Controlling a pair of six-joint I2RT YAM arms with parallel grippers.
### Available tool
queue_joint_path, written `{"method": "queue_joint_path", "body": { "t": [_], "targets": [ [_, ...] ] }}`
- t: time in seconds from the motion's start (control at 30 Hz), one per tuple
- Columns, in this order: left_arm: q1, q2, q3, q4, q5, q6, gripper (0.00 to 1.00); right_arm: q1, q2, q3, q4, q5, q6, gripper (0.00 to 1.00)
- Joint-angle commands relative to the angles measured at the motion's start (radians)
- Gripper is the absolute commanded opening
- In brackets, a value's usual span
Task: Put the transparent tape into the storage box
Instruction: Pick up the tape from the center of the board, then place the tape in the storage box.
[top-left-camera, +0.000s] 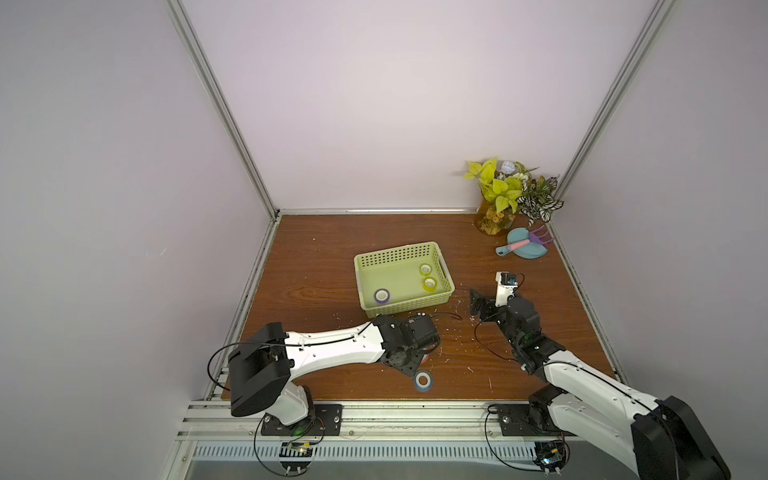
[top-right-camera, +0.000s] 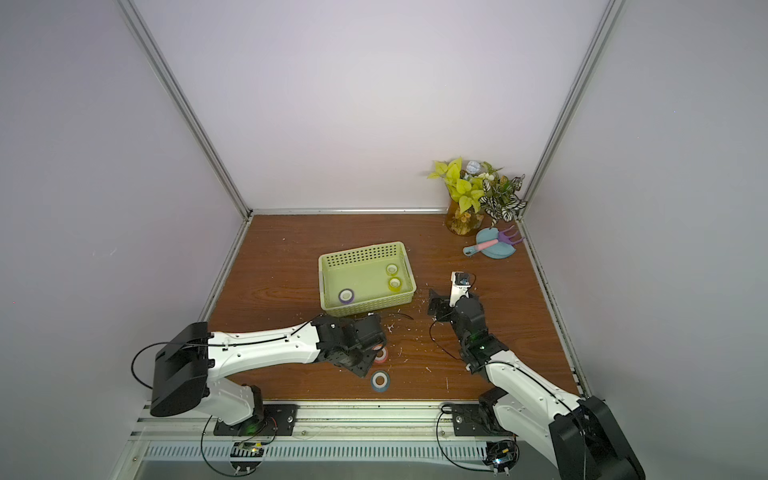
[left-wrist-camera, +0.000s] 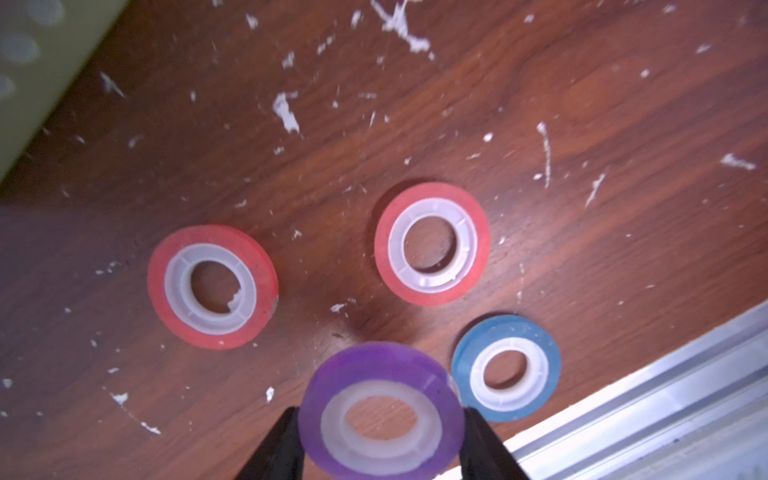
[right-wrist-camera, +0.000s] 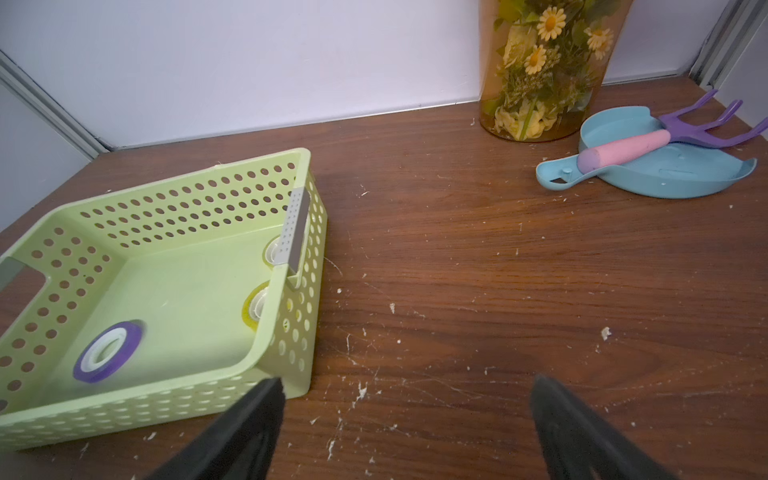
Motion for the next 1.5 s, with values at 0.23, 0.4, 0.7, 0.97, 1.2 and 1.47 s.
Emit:
{"method": "queue_joint_path", "body": {
  "t": [0.23, 0.4, 0.7, 0.97, 1.2, 1.47],
  "targets": [
    [0.089, -0.017, 0.172, -0.04, -0.189, 0.125, 0.54, -0.002, -0.015, 0.027, 0.007, 0.025, 0.005, 0.99],
    [0.154, 0.002, 0.237, -0.039, -0.23, 0.173, 0.55, -0.003, -0.015, 0.028, 0.005, 0.025, 0.004, 0.99],
    [0.296, 0.055, 0.327, -0.031, -0.243, 0.252, 0.55, -0.003, -0.021, 0.028, 0.004, 0.025, 0.004, 0.99],
    [0.405, 0.146, 0.39, 0.014, -0.184, 0.321, 0.54, -0.003, -0.026, 0.026, 0.001, 0.027, 0.004, 0.99],
    [0.462, 0.233, 0.433, 0.047, -0.112, 0.366, 0.54, -0.003, -0.028, 0.025, 0.002, 0.028, 0.004, 0.99],
    [0.501, 0.334, 0.455, 0.083, -0.027, 0.394, 0.54, -0.002, -0.027, 0.027, 0.001, 0.032, 0.002, 0.99]
  ]
}}
